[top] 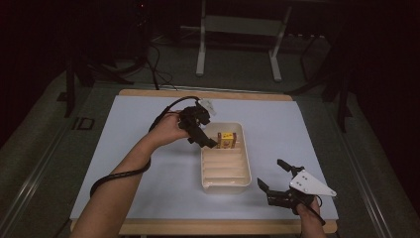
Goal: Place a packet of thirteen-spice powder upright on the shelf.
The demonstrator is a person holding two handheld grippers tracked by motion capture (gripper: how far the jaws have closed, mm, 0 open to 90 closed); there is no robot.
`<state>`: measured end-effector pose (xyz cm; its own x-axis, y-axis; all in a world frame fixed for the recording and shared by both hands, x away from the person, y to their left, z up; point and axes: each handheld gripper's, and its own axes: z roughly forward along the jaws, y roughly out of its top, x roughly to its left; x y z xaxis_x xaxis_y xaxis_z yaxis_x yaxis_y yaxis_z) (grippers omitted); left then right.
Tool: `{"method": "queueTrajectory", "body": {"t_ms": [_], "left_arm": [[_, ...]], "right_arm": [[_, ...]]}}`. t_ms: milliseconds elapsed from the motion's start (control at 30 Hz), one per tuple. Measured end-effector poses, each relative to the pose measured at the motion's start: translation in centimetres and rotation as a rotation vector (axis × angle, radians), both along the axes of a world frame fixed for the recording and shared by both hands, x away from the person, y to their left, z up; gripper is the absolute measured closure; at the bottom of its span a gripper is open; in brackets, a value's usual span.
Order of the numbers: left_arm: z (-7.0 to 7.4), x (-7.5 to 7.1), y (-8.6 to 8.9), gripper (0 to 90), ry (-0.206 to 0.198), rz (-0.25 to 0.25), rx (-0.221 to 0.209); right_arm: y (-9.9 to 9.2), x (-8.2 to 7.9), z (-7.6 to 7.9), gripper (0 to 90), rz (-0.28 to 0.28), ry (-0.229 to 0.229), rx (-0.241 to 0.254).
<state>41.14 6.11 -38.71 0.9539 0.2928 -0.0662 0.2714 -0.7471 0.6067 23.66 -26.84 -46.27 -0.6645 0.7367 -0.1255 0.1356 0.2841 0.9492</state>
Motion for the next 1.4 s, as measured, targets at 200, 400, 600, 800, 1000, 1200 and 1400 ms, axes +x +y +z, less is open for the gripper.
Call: {"method": "queueTrajectory", "body": {"t_ms": [200,400,600,800,1000,1200,1400], "left_arm": [[0.0,-1.2,1.8,6.4,-0.015,0.060,-0.003],[-0.6,-1.9,3.8,6.5,-0.002,0.125,0.001],[-1.4,-2.9,5.6,6.5,-0.012,0.209,0.019],[-2.2,-3.8,7.3,7.8,-0.009,0.307,0.016],[-2.6,-4.9,8.7,7.7,-0.045,0.439,-0.004],[-3.1,-6.6,9.7,6.8,-0.057,0.480,-0.002],[-3.6,-8.6,10.2,3.9,-0.081,0.518,-0.013]], "right_arm": [[-0.1,0.1,-0.1,12.0,-0.029,0.005,0.015],[-0.1,0.2,-0.2,12.0,-0.037,0.016,0.022],[-0.1,0.2,-0.2,12.0,-0.045,0.014,0.019],[0.1,0.1,-0.2,12.0,-0.046,0.004,0.005],[0.1,0.2,-0.3,12.0,-0.048,0.002,-0.003],[0.2,0.1,-0.3,12.0,-0.046,0.005,-0.005],[0.2,0.1,-0.2,12.0,-0.047,0.000,-0.006]]}}
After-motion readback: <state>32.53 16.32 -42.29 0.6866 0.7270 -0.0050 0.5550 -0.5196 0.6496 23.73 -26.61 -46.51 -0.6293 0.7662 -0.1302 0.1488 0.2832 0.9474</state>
